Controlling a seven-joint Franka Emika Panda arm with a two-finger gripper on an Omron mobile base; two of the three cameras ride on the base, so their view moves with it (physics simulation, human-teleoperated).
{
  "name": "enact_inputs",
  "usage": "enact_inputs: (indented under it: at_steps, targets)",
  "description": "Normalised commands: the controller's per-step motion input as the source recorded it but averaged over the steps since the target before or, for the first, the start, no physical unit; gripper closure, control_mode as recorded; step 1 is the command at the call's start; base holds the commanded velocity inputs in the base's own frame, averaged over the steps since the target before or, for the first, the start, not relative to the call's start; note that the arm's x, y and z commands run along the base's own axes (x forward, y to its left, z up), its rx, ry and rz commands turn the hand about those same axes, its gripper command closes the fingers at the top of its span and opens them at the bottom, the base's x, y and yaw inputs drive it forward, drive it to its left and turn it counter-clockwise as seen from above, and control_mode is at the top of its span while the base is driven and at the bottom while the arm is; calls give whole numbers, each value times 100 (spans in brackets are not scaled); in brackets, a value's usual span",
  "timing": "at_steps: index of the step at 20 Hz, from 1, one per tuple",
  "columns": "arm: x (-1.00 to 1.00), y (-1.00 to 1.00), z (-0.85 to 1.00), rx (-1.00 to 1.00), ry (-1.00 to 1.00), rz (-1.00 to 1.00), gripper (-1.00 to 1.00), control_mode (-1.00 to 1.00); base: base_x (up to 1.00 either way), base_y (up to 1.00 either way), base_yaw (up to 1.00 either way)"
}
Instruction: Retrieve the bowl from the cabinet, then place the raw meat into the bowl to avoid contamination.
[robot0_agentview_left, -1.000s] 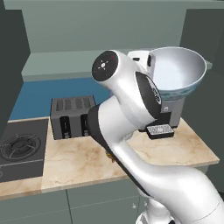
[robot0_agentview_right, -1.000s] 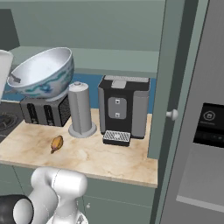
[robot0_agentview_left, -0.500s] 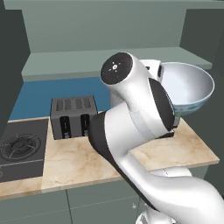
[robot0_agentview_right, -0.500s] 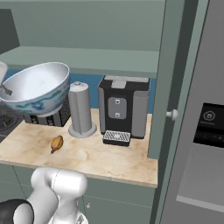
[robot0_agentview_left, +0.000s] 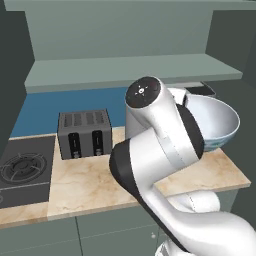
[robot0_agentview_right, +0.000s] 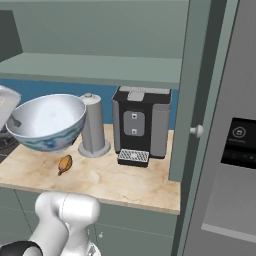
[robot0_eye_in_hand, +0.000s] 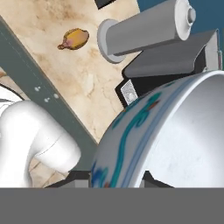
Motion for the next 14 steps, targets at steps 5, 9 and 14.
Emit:
enact_inputs:
  at_steps: [5, 9, 14]
  targets:
    - [0, -16, -53, 11, 9, 0, 100, -100, 0, 0, 0]
    - [0, -19, -40, 10, 2, 0, 100, -100, 0, 0, 0]
    - [0, -4, -29, 2, 0, 0, 100, -100, 0, 0, 0]
